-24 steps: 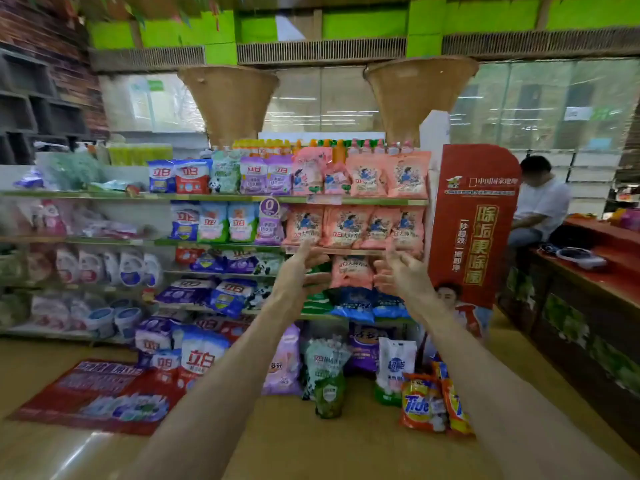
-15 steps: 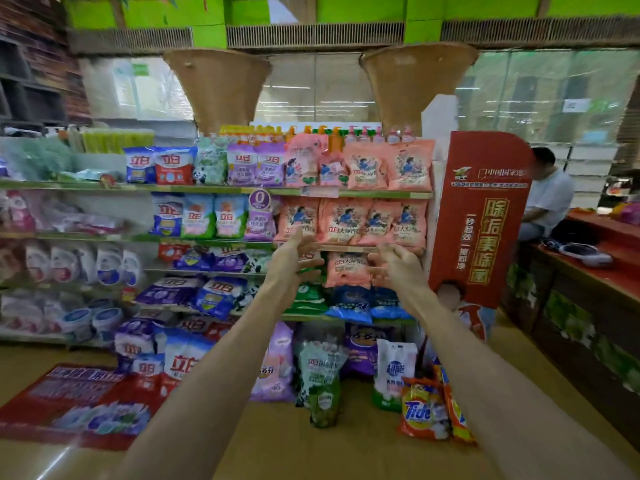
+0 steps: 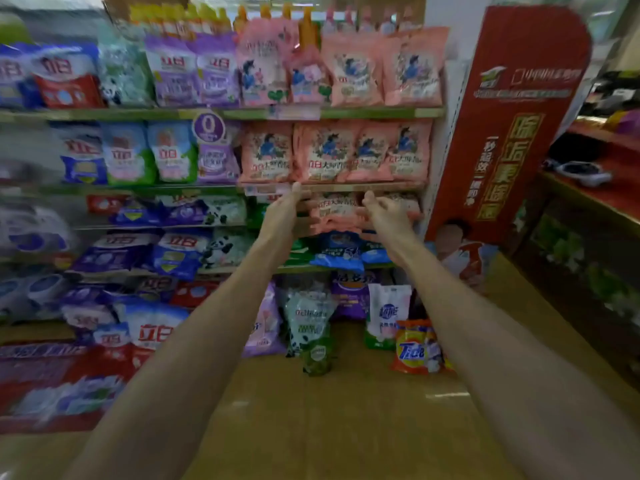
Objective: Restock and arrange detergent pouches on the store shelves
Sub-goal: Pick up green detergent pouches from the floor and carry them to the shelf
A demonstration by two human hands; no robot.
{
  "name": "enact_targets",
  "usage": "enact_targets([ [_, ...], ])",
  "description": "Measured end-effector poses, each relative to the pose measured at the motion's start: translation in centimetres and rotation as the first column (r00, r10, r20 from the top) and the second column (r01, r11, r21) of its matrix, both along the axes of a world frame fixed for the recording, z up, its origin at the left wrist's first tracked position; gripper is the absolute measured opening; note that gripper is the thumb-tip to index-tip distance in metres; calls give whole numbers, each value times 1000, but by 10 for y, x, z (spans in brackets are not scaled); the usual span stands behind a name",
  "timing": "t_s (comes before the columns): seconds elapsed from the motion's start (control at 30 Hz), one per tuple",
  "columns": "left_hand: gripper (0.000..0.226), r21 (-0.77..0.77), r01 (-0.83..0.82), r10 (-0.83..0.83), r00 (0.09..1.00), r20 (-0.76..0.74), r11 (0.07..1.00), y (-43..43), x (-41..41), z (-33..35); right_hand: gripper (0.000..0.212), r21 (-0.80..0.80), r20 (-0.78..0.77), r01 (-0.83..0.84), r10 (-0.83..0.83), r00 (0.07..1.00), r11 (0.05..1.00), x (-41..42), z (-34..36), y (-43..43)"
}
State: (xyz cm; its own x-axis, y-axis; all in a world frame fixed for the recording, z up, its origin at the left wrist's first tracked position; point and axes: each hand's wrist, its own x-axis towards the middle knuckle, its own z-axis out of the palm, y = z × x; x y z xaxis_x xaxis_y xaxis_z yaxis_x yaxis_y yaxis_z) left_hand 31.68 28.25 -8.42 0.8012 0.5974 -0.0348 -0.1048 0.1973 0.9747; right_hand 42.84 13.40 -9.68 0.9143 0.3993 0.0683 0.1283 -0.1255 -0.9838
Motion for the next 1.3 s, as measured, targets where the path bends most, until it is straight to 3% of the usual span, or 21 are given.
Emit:
enact_targets([
  [0.13, 29, -10, -10, 9, 996, -84, 1000, 47, 50, -39, 36, -20, -100, -22, 20, 995, 1000, 52, -46, 40],
  [0.2, 29, -12, -25, 23, 991, -129, 1000, 70, 78, -59, 26, -40, -140, -52, 46, 989, 998, 82, -68, 62],
  [0.37, 21, 10, -74, 74, 985, -155, 997, 124, 148, -110, 34, -140, -59, -74, 66, 996, 987, 158, -118, 120],
  [0.5, 20, 23, -75, 78, 978, -195, 997, 156, 187, -174, 25, -194, -84, -121, 107, 991, 973, 205, -189, 156],
  [0.8, 23, 52, -34, 45, 974, -222, 998, 209, 242, -435, 21, -297, -24, -118, 116, 993, 947, 275, -457, 213],
  [0.93, 24, 160, 2, 40, 965, -259, 987, 225, 266, -567, 21, -328, 13, -116, 127, 992, 938, 290, -576, 231],
  [1.07, 22, 385, 113, 47, 922, -383, 916, 237, 281, -688, 16, -445, 101, -132, 196, 975, 886, 294, -677, 232],
  [1.17, 27, 585, 328, 75, 826, -558, 742, 239, 289, -770, 23, -489, 96, -164, 240, 966, 857, 300, -736, 231],
  [1.3, 35, 575, 557, 62, 684, -727, 599, 234, 292, -848, 25, -506, 111, -146, 232, 966, 850, 305, -779, 233],
])
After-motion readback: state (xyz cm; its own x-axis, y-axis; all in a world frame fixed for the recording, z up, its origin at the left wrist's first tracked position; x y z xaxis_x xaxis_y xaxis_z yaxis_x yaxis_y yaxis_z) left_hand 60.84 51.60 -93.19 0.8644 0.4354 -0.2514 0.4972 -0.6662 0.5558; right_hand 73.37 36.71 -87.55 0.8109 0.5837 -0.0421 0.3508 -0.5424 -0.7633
